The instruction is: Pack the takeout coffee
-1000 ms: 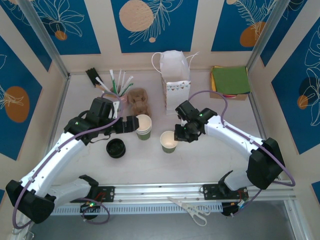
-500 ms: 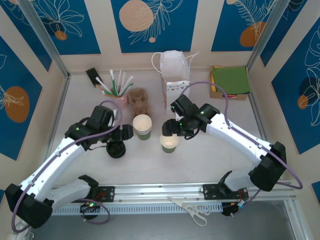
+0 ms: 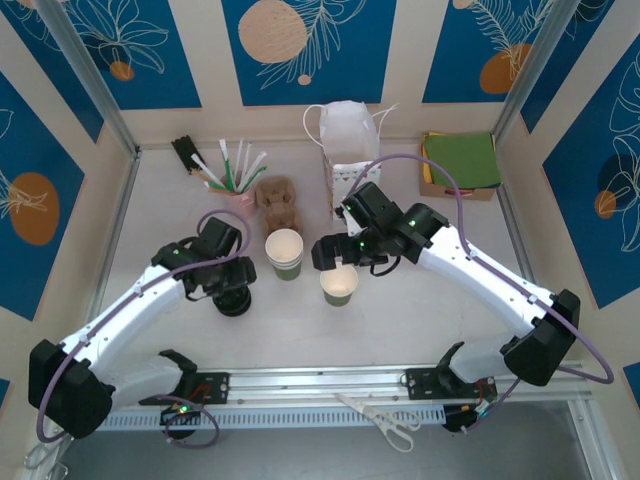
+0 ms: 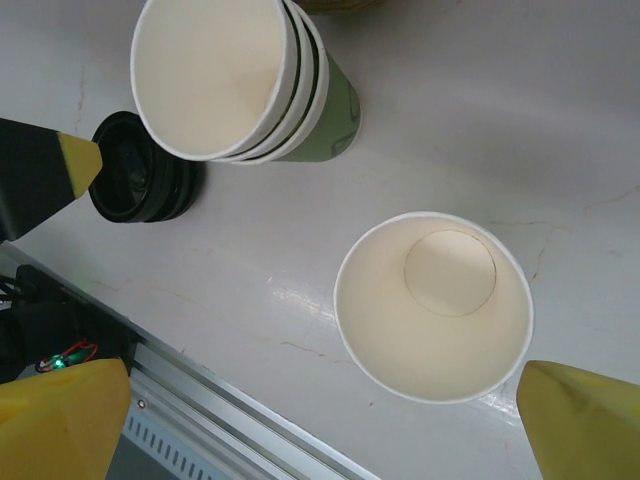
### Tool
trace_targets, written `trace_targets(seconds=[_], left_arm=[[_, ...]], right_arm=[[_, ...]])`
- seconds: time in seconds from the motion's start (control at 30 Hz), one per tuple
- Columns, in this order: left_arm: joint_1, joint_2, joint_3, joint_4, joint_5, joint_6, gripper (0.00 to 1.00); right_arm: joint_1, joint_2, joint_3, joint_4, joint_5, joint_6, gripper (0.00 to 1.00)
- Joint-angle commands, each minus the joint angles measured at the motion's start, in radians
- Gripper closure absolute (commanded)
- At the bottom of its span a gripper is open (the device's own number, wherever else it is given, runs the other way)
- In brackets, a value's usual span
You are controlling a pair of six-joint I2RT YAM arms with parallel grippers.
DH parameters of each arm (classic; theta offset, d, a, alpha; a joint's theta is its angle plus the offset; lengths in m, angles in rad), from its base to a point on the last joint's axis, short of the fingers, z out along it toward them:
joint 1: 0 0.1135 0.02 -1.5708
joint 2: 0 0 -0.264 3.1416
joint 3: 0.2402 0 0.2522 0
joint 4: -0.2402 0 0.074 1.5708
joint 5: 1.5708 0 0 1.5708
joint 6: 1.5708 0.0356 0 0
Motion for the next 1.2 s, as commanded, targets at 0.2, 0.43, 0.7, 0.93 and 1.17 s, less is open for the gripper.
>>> trace_targets(seconds=[0.2, 0.43, 0.7, 0.93, 1.17], left_arm=[[-0.020, 0.073, -0.018, -0.022, 0.025, -0.029, 0.55], [-0.034, 0.126, -0.018, 0.004, 0.047, -0.012, 0.64], [-0.049, 0.217, 0.025, -0.013, 0.031, 0.012, 0.72], [-0.060, 0.243, 0.034, -0.002, 0.032, 0.014, 0.74], [-0.075, 0.278, 0.053, -0.008, 0.023, 0.015, 0.75]], right_arm=[[0.007, -0.059, -0.046, 0.037, -0.031, 0.000, 0.01], [0.017, -0.047, -0.073, 0.046, -0.034, 0.005, 0.01], [0.021, -0.060, -0.085, 0.044, -0.017, 0.004, 0.01], [0.019, -0.068, -0.097, 0.044, -0.016, 0.002, 0.01], [0.016, -0.070, -0.108, 0.045, -0.017, -0.002, 0.01]])
